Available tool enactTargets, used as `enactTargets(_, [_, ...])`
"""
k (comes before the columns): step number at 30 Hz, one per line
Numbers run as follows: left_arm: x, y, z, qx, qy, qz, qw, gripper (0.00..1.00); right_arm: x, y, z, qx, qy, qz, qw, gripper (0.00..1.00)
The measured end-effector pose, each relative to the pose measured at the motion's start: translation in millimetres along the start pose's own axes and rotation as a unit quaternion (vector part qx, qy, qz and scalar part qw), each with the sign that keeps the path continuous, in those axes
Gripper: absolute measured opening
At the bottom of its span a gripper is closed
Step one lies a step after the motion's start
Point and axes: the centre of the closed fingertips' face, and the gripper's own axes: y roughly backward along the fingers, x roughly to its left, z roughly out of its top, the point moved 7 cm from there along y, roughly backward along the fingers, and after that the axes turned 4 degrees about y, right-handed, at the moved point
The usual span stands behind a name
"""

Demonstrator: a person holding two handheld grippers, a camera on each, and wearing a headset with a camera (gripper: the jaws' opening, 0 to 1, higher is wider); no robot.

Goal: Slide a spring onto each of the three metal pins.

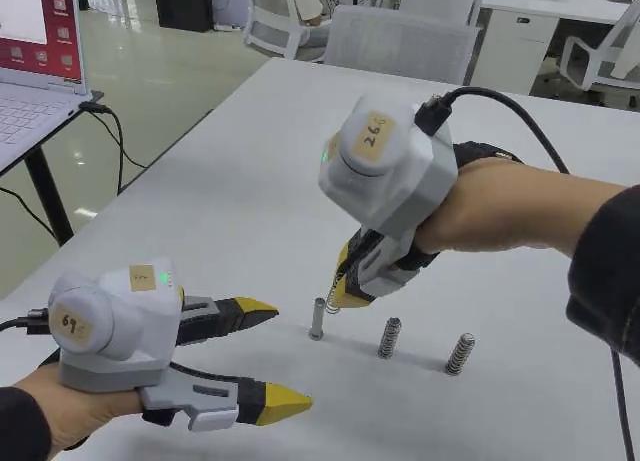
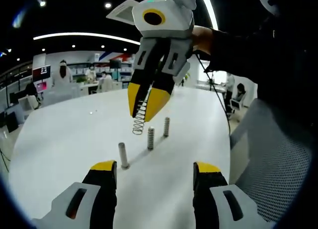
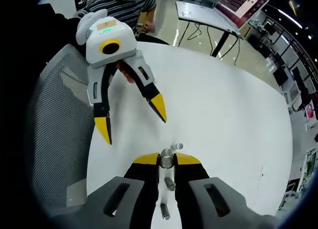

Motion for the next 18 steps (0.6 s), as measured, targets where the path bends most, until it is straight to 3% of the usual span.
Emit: enactTargets(18, [-2.0, -1.3, -2.4, 0.004, 0.0, -0.002, 1.0, 0.58, -21.6, -24.2, 0.3, 0.012, -0.01, 0.001, 0.9999, 0.08])
